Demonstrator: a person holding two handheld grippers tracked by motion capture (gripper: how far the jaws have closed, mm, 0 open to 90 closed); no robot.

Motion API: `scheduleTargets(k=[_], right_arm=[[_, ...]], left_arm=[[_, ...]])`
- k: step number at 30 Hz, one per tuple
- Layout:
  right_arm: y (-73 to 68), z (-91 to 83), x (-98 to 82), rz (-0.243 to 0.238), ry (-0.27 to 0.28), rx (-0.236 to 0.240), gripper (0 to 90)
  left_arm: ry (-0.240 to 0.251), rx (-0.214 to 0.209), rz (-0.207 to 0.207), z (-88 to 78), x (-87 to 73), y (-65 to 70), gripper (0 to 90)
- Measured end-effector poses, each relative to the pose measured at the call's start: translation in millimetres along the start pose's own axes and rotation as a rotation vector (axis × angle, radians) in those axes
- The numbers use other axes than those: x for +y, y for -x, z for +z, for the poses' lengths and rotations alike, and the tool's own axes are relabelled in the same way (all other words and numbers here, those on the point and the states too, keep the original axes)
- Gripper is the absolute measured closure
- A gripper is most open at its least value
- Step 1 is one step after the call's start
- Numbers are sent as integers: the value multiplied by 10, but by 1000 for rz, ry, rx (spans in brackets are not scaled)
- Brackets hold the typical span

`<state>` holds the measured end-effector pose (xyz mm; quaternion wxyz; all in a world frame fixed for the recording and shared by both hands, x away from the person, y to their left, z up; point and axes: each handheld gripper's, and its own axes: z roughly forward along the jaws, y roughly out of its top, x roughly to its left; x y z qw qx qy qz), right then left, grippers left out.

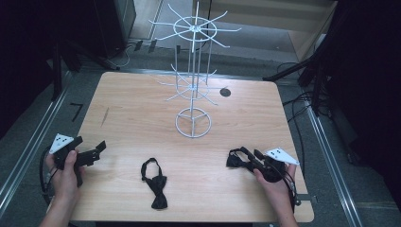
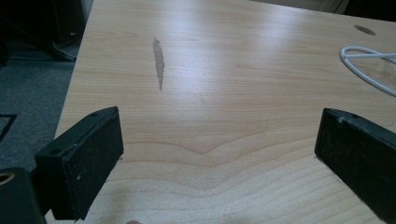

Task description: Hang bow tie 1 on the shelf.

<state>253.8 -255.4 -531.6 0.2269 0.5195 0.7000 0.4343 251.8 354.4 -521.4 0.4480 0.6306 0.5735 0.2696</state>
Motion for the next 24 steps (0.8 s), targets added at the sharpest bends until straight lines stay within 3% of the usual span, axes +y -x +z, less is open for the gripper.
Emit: scheduleTargets(k=[24], right_arm=[[5, 65, -24, -6, -57, -11, 727]], left_arm=[[-2, -1, 1, -1, 1, -1, 16]])
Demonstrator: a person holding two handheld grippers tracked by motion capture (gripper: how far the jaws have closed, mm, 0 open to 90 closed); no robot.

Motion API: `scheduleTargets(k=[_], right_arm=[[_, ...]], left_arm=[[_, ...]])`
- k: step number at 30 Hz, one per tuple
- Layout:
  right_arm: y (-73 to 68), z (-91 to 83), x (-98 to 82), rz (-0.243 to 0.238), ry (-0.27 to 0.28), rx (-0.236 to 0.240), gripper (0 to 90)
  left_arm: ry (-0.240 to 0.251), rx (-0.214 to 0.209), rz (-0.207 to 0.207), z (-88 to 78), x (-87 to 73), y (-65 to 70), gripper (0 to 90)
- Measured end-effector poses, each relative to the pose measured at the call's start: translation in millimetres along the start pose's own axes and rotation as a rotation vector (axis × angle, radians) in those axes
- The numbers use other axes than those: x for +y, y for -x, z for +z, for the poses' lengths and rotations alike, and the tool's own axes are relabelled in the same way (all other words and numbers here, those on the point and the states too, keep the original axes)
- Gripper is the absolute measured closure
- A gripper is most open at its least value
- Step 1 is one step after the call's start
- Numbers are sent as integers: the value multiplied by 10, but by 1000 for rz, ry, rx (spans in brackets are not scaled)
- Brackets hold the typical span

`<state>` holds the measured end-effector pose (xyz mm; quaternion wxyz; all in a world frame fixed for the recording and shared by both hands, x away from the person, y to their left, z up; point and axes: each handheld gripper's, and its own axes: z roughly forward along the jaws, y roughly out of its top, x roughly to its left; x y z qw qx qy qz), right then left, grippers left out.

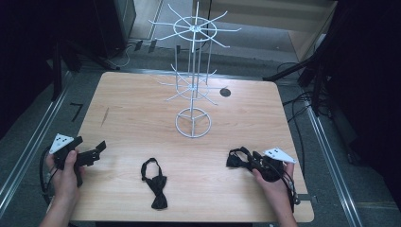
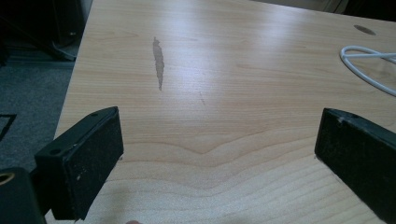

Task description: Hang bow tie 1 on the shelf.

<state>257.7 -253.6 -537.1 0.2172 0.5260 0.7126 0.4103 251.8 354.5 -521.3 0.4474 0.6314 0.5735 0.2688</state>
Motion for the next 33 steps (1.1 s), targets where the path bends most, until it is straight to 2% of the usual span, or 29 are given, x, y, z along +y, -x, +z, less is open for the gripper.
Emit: scheduleTargets(k=[6, 17, 21, 30, 33], right_arm=[[5, 17, -5, 5, -16, 8, 752], [13, 36, -16, -20, -33, -26, 836], [19, 4, 3, -17, -15, -34, 897], [-15, -43, 25, -41, 26, -39, 900], [-45, -84, 44, -41, 57, -33, 900]], left_arm=[[0, -1, 0, 0, 0, -1, 16], [2, -2, -1, 0, 0, -2, 15], [3, -2, -3, -1, -1, -4, 15], [4, -3, -6, -2, -1, -6, 16], [4, -3, -7, -1, -1, -6, 15]])
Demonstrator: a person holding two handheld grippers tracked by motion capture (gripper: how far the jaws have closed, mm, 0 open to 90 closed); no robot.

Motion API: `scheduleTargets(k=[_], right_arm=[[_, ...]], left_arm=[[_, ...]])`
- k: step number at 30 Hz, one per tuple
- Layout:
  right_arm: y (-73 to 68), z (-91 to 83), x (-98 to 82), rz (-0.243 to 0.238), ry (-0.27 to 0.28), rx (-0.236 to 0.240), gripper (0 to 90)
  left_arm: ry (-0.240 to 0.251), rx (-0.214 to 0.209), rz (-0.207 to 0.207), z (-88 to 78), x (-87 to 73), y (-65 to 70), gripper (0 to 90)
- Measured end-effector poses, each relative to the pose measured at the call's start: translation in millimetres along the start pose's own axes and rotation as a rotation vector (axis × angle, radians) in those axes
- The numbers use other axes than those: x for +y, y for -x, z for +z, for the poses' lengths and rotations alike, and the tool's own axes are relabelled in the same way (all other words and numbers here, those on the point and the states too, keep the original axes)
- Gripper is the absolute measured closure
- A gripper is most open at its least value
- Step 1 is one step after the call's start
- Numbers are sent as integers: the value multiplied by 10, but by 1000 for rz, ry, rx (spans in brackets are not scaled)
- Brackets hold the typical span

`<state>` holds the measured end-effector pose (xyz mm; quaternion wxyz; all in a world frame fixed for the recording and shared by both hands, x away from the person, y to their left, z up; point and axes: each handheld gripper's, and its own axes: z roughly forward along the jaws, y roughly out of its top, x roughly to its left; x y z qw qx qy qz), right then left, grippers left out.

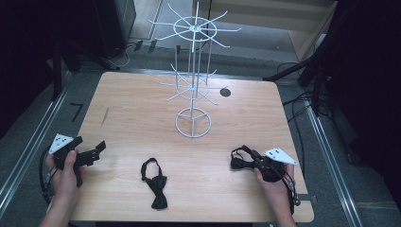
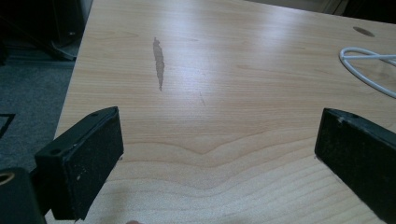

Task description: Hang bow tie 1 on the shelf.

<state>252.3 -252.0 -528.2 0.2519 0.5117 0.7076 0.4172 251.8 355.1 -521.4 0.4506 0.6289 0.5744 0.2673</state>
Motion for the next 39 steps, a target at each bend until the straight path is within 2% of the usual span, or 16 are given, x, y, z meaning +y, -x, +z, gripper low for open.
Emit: scheduleTargets(k=[6, 24, 31, 39], right_arm=[[-40, -56, 34, -6, 51, 9, 900], [-106, -150, 106, -6, 133, 16, 900], [-171, -188, 157, -28, 179, 19, 900], [-246, -207, 230, -29, 219, 31, 900]], left_arm=[[1, 0, -1, -1, -1, 0, 16], [-1, -2, -1, 0, 0, -4, 16], [0, -1, -1, -1, 0, -2, 16], [2, -2, -2, -5, -2, -4, 16]])
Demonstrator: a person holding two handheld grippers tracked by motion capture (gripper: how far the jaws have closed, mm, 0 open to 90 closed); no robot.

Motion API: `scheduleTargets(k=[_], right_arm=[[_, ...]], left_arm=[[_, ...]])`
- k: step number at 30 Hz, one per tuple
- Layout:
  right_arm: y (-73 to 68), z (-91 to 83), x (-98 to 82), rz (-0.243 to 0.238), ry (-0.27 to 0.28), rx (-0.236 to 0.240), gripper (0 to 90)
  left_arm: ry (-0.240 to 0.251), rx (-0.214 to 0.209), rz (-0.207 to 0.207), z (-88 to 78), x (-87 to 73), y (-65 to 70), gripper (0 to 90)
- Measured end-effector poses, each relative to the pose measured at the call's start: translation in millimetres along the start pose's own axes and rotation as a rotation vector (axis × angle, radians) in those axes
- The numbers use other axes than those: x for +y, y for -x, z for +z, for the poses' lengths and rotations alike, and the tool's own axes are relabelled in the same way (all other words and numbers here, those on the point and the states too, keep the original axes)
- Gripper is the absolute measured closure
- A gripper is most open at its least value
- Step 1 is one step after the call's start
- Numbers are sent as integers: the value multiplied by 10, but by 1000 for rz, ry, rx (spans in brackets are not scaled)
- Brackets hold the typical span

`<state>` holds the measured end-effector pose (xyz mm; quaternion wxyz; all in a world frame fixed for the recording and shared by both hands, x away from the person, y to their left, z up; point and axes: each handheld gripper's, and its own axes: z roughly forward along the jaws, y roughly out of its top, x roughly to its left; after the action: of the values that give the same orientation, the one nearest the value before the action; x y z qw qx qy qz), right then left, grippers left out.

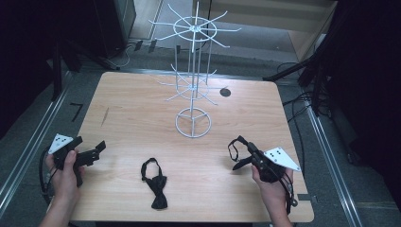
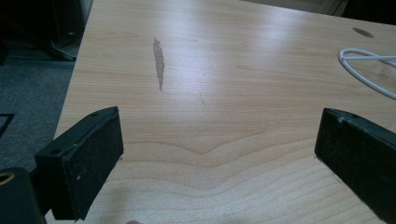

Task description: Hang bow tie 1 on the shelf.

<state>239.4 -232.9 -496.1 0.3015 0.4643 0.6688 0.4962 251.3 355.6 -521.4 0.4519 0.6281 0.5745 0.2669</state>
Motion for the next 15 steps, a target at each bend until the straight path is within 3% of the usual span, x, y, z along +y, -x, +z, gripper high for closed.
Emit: scheduleTargets(k=[7, 15], right_arm=[[-22, 8, 34, 8, 18, 7, 900], [-15, -26, 157, 37, 80, 5, 900]], left_arm=[[2, -1, 0, -3, -1, 0, 16], [5, 0, -2, -4, -8, 4, 15]])
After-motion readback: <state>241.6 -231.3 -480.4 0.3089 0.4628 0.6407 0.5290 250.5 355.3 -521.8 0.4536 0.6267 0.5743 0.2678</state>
